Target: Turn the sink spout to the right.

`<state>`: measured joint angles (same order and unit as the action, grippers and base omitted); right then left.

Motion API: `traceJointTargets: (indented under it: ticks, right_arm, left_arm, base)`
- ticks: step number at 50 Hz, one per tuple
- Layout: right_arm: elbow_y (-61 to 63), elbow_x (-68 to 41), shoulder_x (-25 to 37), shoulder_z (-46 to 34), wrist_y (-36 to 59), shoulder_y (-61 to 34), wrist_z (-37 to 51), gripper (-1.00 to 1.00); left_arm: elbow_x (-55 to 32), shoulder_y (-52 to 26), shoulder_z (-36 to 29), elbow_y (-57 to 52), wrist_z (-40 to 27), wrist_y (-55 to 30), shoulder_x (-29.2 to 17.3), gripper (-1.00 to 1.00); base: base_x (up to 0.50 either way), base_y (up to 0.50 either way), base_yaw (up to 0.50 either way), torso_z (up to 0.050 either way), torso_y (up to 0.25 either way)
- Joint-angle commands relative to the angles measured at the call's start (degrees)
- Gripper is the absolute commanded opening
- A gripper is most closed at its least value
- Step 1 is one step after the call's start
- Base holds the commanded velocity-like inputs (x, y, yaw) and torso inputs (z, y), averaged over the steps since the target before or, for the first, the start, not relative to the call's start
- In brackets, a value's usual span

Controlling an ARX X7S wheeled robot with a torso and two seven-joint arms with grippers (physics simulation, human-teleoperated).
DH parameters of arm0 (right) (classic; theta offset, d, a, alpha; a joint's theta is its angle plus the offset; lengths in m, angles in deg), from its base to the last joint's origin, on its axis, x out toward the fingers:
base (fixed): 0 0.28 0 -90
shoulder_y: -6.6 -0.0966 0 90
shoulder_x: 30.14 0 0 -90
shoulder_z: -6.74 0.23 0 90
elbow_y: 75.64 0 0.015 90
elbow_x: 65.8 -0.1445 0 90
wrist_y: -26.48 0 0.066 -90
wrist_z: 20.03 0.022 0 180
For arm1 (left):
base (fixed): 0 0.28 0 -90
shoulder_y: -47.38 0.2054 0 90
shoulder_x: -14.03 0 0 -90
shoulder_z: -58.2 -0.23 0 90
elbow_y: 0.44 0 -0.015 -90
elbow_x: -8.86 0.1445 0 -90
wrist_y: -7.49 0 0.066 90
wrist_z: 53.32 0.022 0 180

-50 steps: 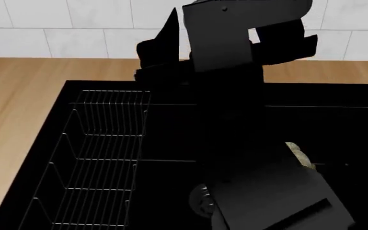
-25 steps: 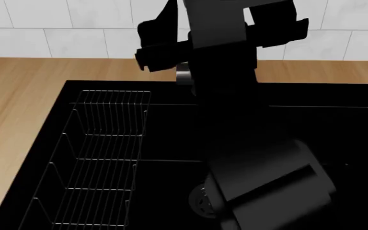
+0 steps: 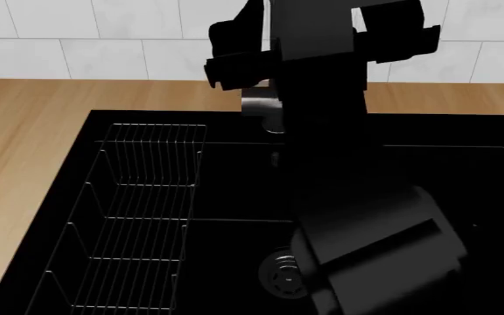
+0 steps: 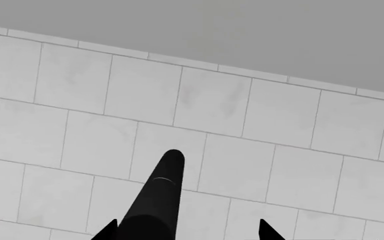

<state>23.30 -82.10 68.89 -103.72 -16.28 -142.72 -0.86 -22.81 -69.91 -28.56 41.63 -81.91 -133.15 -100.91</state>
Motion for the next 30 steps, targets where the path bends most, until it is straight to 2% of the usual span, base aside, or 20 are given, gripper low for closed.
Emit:
traceJointTargets:
  ticks: [1, 30]
  right_arm:
    - [-0.10, -0.05, 0.53, 0.20, -0.25, 0.04, 0.72, 1.00]
    - [3.04, -0.72, 3.16, 1.05, 2.39, 1.15, 2.45, 1.00]
  left_arm:
    - [-0.48, -0.01, 0.16, -0.25, -0.28, -0.06, -0.10, 1.00]
    - [-0.85, 0.15, 0.08, 0.16, -0.94, 0.40, -0.35, 1.00]
  base:
    - [0.00, 0.00, 0.00, 0.000, 0.000]
    - [0.00, 0.00, 0.00, 0.000, 0.000]
